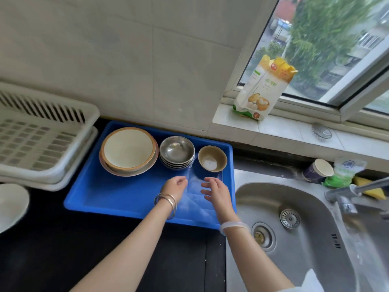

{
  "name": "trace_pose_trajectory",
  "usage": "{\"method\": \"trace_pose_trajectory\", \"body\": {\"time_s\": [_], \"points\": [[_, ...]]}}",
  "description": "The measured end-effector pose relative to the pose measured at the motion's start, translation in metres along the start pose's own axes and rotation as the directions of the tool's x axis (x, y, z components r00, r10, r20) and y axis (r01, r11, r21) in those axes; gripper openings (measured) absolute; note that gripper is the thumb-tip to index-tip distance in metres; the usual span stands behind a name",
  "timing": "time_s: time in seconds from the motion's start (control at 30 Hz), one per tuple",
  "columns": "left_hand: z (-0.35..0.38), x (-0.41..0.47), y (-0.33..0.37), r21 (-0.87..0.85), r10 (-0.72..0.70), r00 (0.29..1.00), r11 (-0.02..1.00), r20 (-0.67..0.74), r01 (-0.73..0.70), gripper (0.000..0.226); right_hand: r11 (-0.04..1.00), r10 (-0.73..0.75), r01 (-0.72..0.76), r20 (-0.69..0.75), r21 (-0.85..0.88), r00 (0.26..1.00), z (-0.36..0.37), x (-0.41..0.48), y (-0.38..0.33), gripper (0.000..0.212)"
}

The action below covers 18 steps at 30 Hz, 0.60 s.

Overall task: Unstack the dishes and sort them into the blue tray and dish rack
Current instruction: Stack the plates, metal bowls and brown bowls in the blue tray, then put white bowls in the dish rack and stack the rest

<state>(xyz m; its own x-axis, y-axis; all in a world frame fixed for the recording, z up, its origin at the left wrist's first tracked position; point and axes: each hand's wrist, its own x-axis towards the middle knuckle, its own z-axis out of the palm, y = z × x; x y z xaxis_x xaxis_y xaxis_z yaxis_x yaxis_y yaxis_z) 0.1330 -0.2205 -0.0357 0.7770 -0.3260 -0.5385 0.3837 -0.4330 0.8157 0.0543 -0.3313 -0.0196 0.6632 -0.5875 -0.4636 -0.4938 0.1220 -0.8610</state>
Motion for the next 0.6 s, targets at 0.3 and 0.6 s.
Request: {"method": "trace_pose_trajectory", "body": {"time_s": [0.3, 0.6], "points": [[-0.119, -0.107, -0.071, 0.092, 0.116, 0.901, 0.992, -0.418, -0.085, 0.030, 0.937, -0.122, 0.226, 0.353, -0.268, 0.928, 0.112, -0.081, 0.010, 0.019], [-0.235, -0.165, -0.164, 0.028, -0.009, 0.509, 0.998, -0.860, 0.064, 0.039, 0.810, 0.002, 0.374, 0.642, -0.450, 0.767, 0.286, -0.123, 0.010, 0.036]]}}
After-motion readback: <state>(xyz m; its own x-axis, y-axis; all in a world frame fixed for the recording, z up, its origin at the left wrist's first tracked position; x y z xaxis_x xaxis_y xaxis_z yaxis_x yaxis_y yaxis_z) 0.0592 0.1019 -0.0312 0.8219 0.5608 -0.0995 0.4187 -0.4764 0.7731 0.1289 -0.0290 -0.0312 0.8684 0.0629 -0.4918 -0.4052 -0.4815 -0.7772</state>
